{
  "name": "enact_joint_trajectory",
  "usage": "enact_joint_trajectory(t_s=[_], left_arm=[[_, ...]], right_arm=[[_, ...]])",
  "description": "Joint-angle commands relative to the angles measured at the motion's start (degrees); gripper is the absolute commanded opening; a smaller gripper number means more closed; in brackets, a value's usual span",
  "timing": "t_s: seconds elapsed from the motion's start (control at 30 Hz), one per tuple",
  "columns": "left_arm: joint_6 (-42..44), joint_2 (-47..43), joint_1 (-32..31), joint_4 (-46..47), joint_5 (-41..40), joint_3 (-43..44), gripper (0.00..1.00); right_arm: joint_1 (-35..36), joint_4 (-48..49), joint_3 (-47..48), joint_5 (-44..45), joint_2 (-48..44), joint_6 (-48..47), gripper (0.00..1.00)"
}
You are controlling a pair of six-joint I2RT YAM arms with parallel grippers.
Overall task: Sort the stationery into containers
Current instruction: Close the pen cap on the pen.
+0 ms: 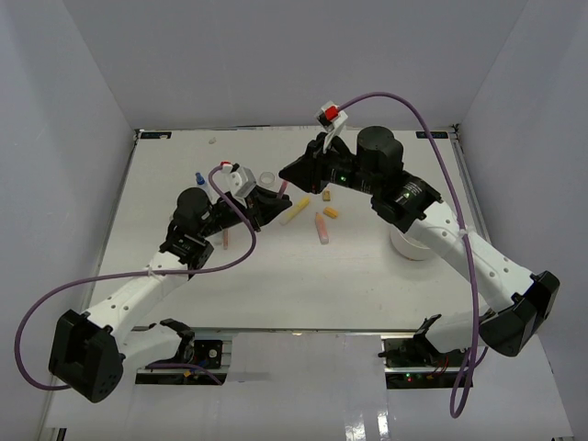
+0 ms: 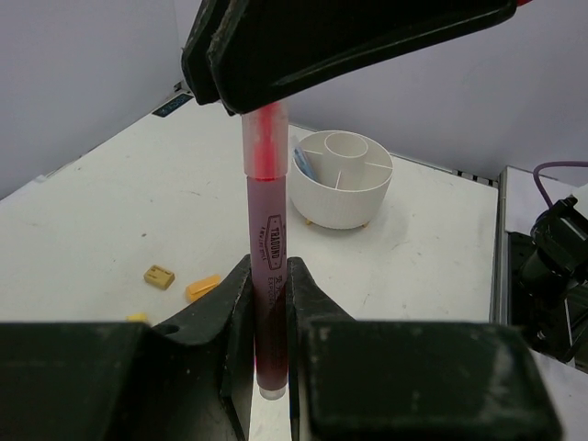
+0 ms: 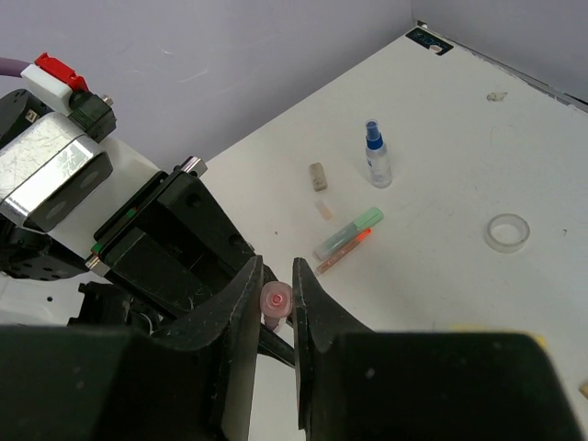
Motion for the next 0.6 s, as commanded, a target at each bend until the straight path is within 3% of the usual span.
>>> enact_joint_trajectory(t_s=[0.0,0.57], left_arm=[[0.10,-1.64,-0.39,11.60,0.21,7.81,0.00],[5.02,0.82,-0.39,10.01,-5.24,15.10,0.00]], right_arm=[[0.93,-15.19,-1.78,-1.36,4.31,-2.13,0.08],[2.07,-23.98,-2.30,-3.64,8.00,-3.89,0.08]])
